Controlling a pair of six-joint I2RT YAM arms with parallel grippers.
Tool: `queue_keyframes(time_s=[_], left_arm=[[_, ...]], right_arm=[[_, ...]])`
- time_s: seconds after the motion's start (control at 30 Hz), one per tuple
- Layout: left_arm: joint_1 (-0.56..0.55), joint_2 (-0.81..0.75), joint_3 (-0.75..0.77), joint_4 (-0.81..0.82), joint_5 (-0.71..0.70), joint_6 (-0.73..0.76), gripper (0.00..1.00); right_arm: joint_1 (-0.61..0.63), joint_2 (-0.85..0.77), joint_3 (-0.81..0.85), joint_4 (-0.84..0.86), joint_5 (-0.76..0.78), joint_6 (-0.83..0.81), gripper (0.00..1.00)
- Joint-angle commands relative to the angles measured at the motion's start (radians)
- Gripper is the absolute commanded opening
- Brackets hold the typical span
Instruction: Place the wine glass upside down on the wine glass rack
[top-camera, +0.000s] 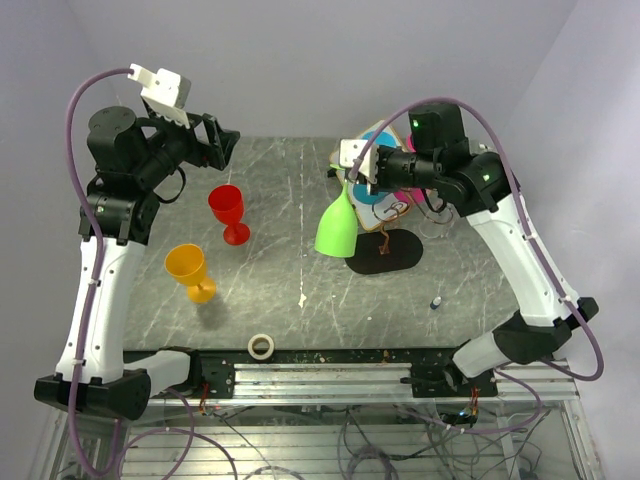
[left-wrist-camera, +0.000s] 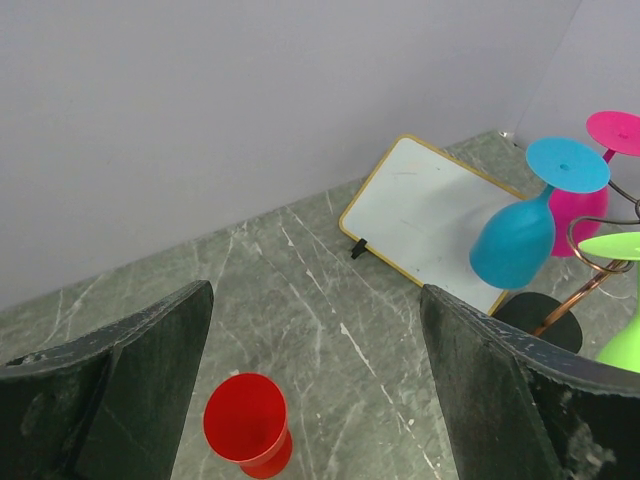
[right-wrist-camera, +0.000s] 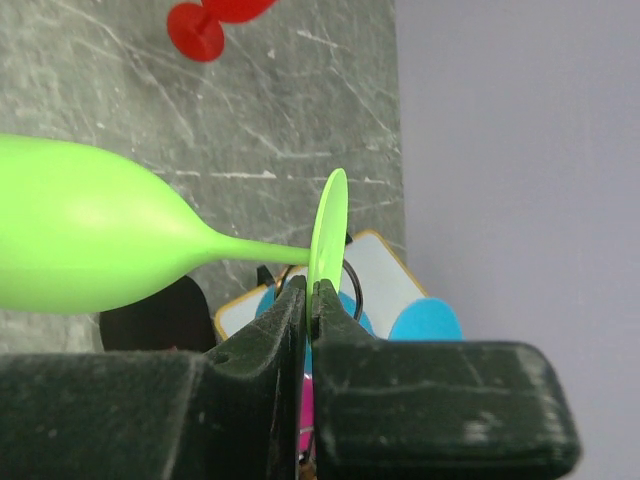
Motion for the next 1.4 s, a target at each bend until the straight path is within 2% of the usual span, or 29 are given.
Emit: queue_keyframes(time_s=[0.0,0.5,0.83,1.37], left_arm=[[0.012,0.005,-0.008,0.009,0.03,-0.006,0.95],[0.015,0.008,-0.02,0.01,0.055,-0.003,0.94],[0.015,0.014,-0.015,0.009,0.063,-0.003,0.94],[0.014,0.0,-0.025,0.012,0.065,0.003,0.94]], right_arm=[[0.006,-0.047,-0.004,-0.03,0.085,-0.079,0.0],[0.005,-0.063,-0.046,-0.007,0.274,-0.118,0.0],[0.006,-0.065,-0.095,0.074,0.397,-0.096,0.0],[0.015,-0.043,-0.113,0.152,0.395,-0.049,0.0]])
